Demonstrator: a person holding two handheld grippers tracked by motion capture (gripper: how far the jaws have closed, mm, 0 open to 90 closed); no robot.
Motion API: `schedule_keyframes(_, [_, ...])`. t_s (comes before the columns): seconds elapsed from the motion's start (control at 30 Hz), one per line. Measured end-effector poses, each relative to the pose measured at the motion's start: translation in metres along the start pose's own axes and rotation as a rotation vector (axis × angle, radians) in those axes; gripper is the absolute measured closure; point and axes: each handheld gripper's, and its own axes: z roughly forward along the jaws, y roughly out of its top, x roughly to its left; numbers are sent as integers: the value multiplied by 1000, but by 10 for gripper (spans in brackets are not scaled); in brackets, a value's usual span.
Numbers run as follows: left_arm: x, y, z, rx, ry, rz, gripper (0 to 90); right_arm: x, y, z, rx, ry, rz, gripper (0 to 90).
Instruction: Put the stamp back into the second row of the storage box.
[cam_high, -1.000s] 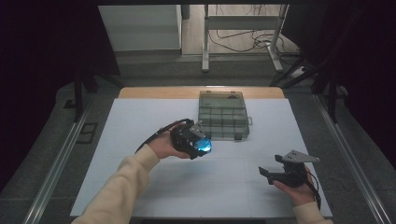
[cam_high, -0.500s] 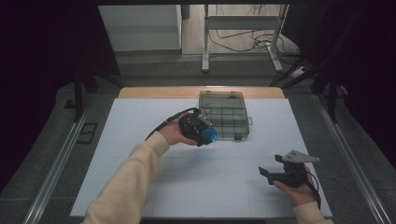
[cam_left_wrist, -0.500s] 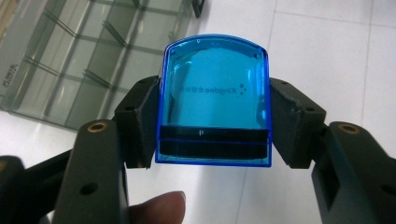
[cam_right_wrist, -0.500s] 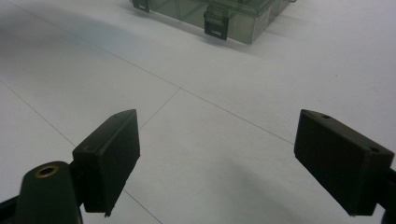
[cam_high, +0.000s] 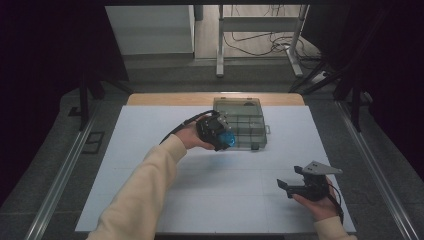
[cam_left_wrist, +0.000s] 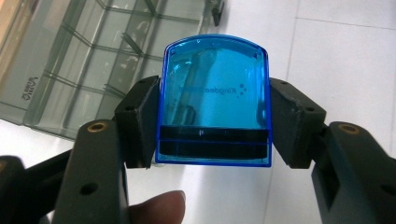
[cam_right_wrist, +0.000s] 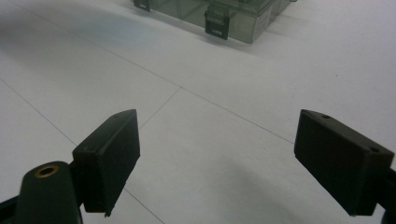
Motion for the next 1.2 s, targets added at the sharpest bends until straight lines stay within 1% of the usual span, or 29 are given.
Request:
schedule_keyframes(0.1, [5,2,3,3,25,5,404,0,0,0,-1,2,-3,144])
schedule_keyframes(0.2, [11,3,7,-15,15,-3,405,0,0,1,-1,3,-4,144])
schedule_keyframes(0.33, [21,9,16,1,18,2,404,-1,1,1,2,5,-3,144])
schedule_keyframes(0.4, [22,10,18,0,17,3,404,-1,0,1,1,7,-3,144])
schedule_keyframes(0.5, [28,14,23,11,13,16,404,-1,0,1,4,9,-5,144])
schedule_keyframes(0.53, [28,14,23,11,13,16,405,-1,0,1,4,9,-5,144])
schedule_keyframes(0.67, [35,20,23,0,12,15,404,-1,0,1,2,9,-6,144])
schedule_keyframes(0.73, [41,25,22,-4,11,23,404,0,0,1,2,9,-4,144])
schedule_keyframes(0.77, [41,25,22,-4,11,23,404,0,0,1,2,9,-4,144])
schedule_keyframes(0.8, [45,28,22,-17,10,17,405,-1,0,1,1,8,-6,144])
schedule_keyframes(0.83, [45,28,22,-17,10,17,404,-1,0,1,1,8,-6,144])
schedule_keyframes(0.87, [49,30,23,-15,11,19,404,-1,0,1,2,9,-5,145])
schedule_keyframes(0.9, [49,30,23,-15,11,19,404,-1,0,1,1,10,-5,145])
schedule_keyframes(1.0, [59,35,27,-22,11,2,405,-1,0,1,3,10,-6,145])
schedule_keyframes(1.2, [62,37,31,-8,11,5,405,-1,0,0,-2,8,-4,144])
